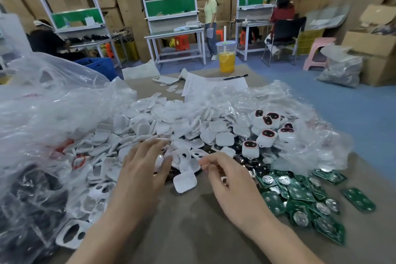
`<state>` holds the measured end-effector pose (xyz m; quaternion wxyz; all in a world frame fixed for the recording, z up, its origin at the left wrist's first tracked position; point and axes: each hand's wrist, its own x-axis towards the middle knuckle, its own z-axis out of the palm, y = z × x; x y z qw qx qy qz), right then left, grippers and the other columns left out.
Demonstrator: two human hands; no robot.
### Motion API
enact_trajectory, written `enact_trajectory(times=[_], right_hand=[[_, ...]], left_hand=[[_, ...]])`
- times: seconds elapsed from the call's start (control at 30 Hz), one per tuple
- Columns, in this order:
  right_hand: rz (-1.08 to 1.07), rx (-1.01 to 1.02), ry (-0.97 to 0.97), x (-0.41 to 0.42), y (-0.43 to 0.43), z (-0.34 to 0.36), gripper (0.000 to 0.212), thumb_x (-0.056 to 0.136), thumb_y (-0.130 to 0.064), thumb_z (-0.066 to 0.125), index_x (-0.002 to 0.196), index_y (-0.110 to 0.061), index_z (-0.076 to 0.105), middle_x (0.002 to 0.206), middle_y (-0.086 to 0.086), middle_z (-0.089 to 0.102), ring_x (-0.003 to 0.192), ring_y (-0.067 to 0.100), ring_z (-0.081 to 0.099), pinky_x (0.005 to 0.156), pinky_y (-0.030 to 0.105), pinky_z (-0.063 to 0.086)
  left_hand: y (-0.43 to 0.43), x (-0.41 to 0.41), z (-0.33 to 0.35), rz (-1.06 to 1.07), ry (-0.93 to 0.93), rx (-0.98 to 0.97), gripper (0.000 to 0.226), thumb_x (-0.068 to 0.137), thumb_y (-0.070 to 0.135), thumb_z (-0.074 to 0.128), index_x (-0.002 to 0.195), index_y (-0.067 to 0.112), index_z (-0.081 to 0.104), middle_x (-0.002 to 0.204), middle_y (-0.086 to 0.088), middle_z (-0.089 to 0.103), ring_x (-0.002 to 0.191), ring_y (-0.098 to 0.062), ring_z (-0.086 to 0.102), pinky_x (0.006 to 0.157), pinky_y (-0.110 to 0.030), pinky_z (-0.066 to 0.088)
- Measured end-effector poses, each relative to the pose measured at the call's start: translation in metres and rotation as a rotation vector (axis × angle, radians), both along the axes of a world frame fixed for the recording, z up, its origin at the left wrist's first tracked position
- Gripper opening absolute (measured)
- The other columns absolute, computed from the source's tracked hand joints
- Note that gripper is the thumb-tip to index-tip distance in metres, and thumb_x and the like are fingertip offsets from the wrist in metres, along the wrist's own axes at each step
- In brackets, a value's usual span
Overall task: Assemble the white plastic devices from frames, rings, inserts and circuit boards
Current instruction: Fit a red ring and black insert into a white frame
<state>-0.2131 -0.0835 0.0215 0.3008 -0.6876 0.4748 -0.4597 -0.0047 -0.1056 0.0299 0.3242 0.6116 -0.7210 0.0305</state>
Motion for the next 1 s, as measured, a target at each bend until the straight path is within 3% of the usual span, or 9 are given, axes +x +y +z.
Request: enact_trajectory(times=[0.07,0.13,0.23,0.33,0.4,0.5,0.67,0.8,1.0], right_hand=[[-0.044,-0.136,0.236,0.008,-0.001,-0.003,0.027,0.101,-0.017,0.048,0.117,-0.035,0.061,0.116,-0.024,0.058,0.113,-0.006,0.048,0.095,0.005,0.032],[-0.123,-0.224,0.406,0.020,-0.008,-0.006,0.033,0.099,-0.019,0.051,0.130,-0.029,0.058,0.128,-0.013,0.055,0.121,0.004,0.042,0.105,0.013,0.027],[-0.226,-0.248,0.589,0.036,-0.026,-0.009,0.044,0.099,-0.027,0.054,0.141,-0.016,0.051,0.139,0.006,0.054,0.132,0.023,0.046,0.114,0.035,0.033],[-0.226,-0.163,0.714,0.044,-0.046,-0.012,0.052,0.104,-0.041,0.037,0.151,-0.019,0.038,0.152,0.001,0.043,0.141,0.019,0.034,0.119,0.035,0.021],[-0.229,-0.158,0.713,0.043,-0.053,-0.015,0.049,0.104,-0.043,0.036,0.148,-0.022,0.043,0.149,-0.005,0.048,0.138,0.015,0.038,0.118,0.031,0.019],[-0.200,-0.152,0.596,0.041,-0.053,-0.014,0.040,0.100,-0.045,0.048,0.134,-0.025,0.054,0.134,-0.009,0.058,0.127,0.012,0.043,0.114,0.030,0.024],[-0.131,-0.162,0.397,0.040,-0.050,-0.010,0.017,0.096,-0.040,0.059,0.109,-0.030,0.056,0.111,-0.018,0.058,0.102,-0.007,0.031,0.105,0.028,0.032],[-0.078,-0.122,0.298,0.040,-0.044,-0.005,0.008,0.093,-0.039,0.061,0.095,-0.035,0.054,0.097,-0.026,0.057,0.101,-0.005,0.043,0.089,0.010,0.033],[-0.131,0.111,-0.349,0.030,-0.046,0.013,0.020,0.096,-0.026,0.063,0.088,-0.039,0.050,0.079,-0.013,0.068,0.076,0.011,0.071,0.059,0.015,0.046]], left_hand=[[0.005,0.014,-0.013,-0.004,-0.144,0.078,0.052,0.095,0.053,0.055,0.142,0.030,0.054,0.147,0.007,0.049,0.133,-0.022,0.040,0.108,-0.043,0.036],[0.003,0.017,-0.017,0.004,-0.207,0.152,0.061,0.095,0.066,0.041,0.147,0.035,0.046,0.153,0.006,0.044,0.140,-0.022,0.034,0.114,-0.045,0.032],[-0.007,0.013,-0.017,0.014,-0.248,0.129,0.054,0.094,0.060,0.050,0.139,0.031,0.058,0.140,0.001,0.058,0.132,-0.028,0.046,0.110,-0.044,0.035],[-0.014,0.013,-0.017,0.018,-0.239,0.092,0.045,0.091,0.053,0.063,0.129,0.029,0.066,0.125,0.003,0.064,0.122,-0.030,0.053,0.104,-0.044,0.040],[-0.015,0.015,-0.017,0.002,-0.237,0.083,0.041,0.090,0.050,0.065,0.125,0.028,0.068,0.120,0.004,0.066,0.118,-0.030,0.056,0.102,-0.045,0.043],[-0.016,0.015,-0.019,-0.005,-0.252,0.072,0.038,0.089,0.045,0.070,0.119,0.023,0.071,0.114,0.002,0.068,0.110,-0.031,0.059,0.098,-0.046,0.045],[-0.013,0.013,-0.017,-0.016,-0.278,0.034,0.033,0.083,0.036,0.079,0.109,0.017,0.075,0.108,-0.001,0.071,0.101,-0.034,0.065,0.092,-0.049,0.051],[-0.011,0.012,-0.018,-0.021,-0.254,-0.001,0.032,0.081,0.033,0.083,0.107,0.016,0.075,0.105,-0.002,0.072,0.099,-0.035,0.066,0.089,-0.049,0.053],[-0.010,0.015,-0.017,-0.038,-0.202,0.012,0.020,0.089,0.037,0.071,0.104,0.023,0.074,0.102,0.006,0.072,0.104,-0.028,0.063,0.093,-0.044,0.047]])
